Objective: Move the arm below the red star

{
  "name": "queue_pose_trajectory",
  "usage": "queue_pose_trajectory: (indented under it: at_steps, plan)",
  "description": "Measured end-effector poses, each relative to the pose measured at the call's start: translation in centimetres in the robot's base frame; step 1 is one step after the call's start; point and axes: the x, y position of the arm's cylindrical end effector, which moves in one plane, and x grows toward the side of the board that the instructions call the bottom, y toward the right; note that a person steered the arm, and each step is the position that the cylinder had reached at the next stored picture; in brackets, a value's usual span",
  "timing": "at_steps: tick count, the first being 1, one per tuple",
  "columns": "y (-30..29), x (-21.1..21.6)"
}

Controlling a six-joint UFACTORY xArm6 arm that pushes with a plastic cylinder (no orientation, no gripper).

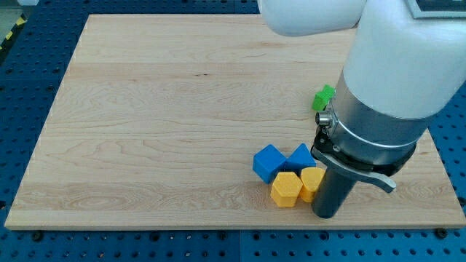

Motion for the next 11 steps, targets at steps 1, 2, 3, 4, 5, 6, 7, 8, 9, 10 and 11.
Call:
queue_pose_trajectory:
  at_steps: [1,2,3,4,5,6,7,8,9,10,11]
  plan:
    - [0.0,0.0]
    - [0.4,0.0]
    - [1.3,0.0]
    - [2.7,0.0]
    - [3.7,0.0]
    - [3.8,0.0]
    - [3.8,0.0]
    - [7.3,-1.5]
    - [8.6,-3.9]
    - [8.6,-4.1]
    - [8.4,-4.1]
